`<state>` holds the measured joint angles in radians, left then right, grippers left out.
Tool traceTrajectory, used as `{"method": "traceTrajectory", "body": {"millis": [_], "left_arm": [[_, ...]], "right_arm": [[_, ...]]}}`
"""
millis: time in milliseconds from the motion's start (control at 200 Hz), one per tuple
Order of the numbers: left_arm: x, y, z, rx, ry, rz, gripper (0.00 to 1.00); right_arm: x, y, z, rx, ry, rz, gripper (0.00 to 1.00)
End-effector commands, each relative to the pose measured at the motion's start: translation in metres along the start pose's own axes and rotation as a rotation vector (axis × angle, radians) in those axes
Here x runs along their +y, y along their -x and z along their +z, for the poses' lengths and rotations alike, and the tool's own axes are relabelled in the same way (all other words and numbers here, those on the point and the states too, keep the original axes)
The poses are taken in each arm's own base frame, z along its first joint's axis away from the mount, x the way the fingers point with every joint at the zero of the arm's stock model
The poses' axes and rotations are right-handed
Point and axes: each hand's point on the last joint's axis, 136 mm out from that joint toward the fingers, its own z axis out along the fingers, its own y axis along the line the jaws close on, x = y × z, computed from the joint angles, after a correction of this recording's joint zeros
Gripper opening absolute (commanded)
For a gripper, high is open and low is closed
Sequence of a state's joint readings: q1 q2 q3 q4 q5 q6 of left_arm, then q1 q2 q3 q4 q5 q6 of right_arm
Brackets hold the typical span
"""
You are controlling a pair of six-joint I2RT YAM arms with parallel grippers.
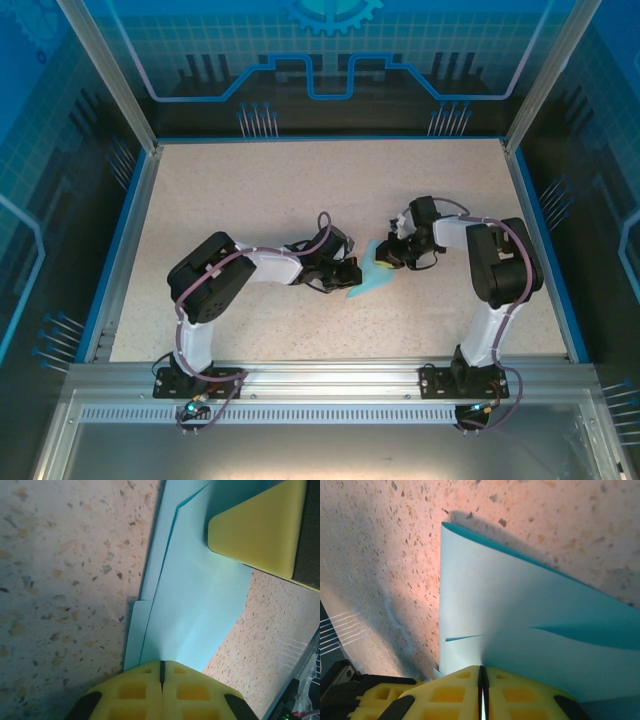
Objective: Fold a paper plane with a square sheet of paper (pick it up from the middle)
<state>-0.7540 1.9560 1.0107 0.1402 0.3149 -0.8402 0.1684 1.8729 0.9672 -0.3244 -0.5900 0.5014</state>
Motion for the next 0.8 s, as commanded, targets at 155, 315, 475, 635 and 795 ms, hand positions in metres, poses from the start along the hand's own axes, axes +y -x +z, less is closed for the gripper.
{"method": "traceTrajectory", "body": {"millis": [155,315,475,635,795], "left_arm": [[0.063,-0.030,-0.002,0.064,0.212,-0.090,0.00],[0.064,-0.033,-0.006,0.067,0.216,-0.084,0.00],[0.064,-0.035,-0.013,0.067,0.226,-0.071,0.00],[0.066,-0.040,-0.022,0.073,0.239,-0.060,0.00],[0.068,-0.044,-0.027,0.075,0.246,-0.061,0.00]], "right_arm": [[-0.024,0.041,-0.012,-0.118,-0.049,0.076,0.12],[-0.011,0.039,-0.010,-0.103,-0.008,0.050,0.12],[0.011,0.020,0.002,-0.054,0.028,0.002,0.12],[0.036,0.004,0.003,-0.040,0.063,-0.060,0.13],[0.054,-0.019,0.003,-0.002,0.081,-0.131,0.14]]}}
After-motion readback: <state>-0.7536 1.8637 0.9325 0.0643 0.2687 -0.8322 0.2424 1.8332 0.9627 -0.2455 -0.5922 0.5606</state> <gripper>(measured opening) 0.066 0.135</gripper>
